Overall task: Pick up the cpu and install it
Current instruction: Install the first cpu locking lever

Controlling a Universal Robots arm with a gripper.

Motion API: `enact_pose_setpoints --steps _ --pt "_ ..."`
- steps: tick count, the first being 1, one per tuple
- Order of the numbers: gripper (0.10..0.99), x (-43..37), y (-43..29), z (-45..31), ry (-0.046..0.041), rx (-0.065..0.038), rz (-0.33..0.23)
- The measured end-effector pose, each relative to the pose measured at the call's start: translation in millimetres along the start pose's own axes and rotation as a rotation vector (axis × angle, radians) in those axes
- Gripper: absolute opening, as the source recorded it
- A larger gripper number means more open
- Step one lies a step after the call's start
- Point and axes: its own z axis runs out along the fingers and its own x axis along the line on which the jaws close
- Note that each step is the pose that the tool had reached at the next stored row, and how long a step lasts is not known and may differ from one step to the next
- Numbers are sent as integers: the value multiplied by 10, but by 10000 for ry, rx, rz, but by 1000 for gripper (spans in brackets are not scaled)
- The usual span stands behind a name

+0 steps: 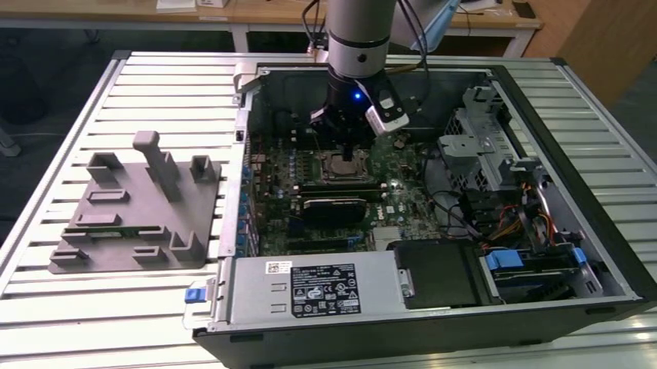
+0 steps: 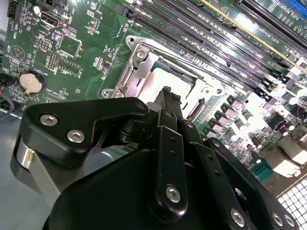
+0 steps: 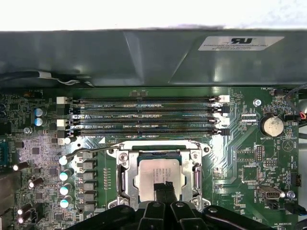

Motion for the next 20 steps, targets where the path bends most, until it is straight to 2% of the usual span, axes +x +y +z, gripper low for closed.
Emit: enact_pose_setpoints --steps 5,20 --pt "106 -1 0 -23 0 0 0" --pt "106 -5 -1 -221 0 1 0"
